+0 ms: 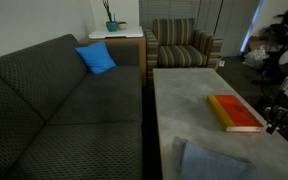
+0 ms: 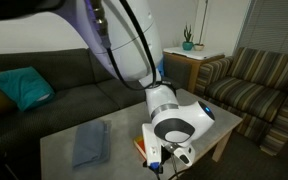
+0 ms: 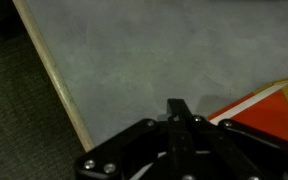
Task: Open the red book
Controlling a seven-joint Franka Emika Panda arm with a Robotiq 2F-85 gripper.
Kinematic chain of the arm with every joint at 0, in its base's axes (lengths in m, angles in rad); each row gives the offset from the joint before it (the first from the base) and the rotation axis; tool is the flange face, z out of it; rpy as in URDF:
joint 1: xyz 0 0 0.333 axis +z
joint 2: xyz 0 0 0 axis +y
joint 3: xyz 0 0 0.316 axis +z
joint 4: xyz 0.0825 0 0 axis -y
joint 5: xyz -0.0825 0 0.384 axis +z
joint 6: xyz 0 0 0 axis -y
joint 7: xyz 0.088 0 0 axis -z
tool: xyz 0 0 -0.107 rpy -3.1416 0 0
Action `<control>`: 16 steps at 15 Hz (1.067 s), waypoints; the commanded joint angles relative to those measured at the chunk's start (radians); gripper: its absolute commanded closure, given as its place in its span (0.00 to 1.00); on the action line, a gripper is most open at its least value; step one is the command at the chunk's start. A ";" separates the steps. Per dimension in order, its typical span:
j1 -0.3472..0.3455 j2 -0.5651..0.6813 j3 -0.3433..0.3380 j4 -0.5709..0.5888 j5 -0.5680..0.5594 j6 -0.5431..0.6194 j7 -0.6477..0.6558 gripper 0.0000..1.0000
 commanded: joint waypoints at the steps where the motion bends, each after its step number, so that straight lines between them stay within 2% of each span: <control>1: 0.011 0.000 -0.027 -0.009 -0.004 -0.057 0.052 1.00; 2: 0.006 0.000 -0.015 -0.001 0.004 -0.021 0.030 0.99; 6: 0.007 0.000 -0.018 -0.007 0.004 -0.025 0.029 1.00; 16: -0.025 0.000 0.007 -0.045 0.034 0.254 0.015 1.00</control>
